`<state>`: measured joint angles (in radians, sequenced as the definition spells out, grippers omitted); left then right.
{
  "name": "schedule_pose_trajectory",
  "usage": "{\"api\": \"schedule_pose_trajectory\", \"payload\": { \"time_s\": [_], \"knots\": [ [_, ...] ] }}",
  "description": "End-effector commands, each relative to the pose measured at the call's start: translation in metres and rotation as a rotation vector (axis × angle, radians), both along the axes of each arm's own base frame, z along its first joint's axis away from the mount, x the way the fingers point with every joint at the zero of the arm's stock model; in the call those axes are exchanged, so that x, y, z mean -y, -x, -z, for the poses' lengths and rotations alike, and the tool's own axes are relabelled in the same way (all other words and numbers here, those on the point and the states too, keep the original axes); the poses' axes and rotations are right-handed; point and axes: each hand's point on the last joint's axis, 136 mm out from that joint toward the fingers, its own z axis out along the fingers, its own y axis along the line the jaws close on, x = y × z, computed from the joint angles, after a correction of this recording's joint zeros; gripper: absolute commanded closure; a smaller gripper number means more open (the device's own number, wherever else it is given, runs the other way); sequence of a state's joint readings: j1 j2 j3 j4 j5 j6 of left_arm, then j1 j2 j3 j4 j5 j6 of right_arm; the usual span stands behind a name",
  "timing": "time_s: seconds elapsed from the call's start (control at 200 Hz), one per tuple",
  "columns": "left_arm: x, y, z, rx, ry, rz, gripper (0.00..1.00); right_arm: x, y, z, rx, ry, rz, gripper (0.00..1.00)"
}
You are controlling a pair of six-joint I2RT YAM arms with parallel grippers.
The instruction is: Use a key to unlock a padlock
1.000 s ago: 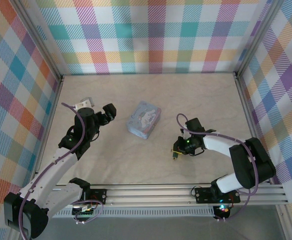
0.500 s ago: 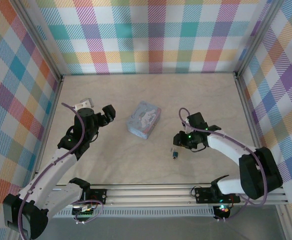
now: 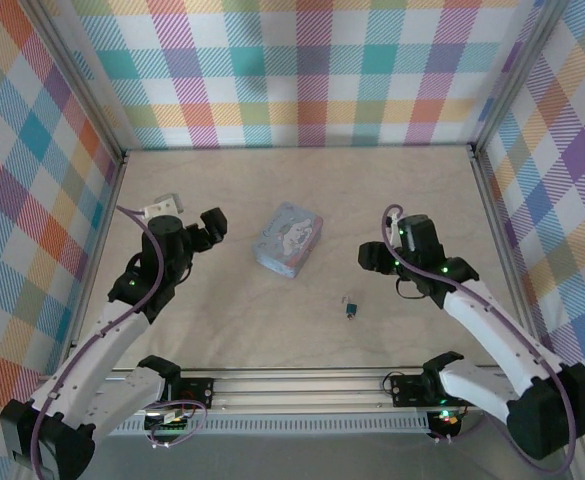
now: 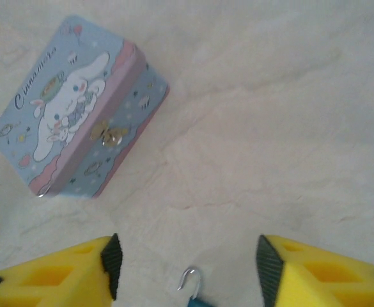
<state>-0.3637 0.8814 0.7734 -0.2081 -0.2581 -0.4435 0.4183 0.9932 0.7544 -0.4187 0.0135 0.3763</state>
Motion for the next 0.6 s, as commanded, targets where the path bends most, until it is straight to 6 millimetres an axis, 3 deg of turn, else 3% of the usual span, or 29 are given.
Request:
{"api": "schedule_pose_trajectory", "payload": {
  "time_s": [0.0,0.315,0.595],
  "knots": [
    [-0.008,0.001,-0.021,0.045,-0.018,-0.027,0.0,0.02,-0.011,-0.008,0.135,0.09,0.047,0.33],
    [-0.011,0.002,-0.022,0.04,-0.026,-0.037,0.0,0.05,-0.023,-0.014,0.272,0.231,0.118,0.0],
    [-0.011,0.0,-0.02,0.032,-0.03,-0.042,0.0,0.07,-0.047,-0.001,0.416,0.347,0.15,0.0]
  ]
}}
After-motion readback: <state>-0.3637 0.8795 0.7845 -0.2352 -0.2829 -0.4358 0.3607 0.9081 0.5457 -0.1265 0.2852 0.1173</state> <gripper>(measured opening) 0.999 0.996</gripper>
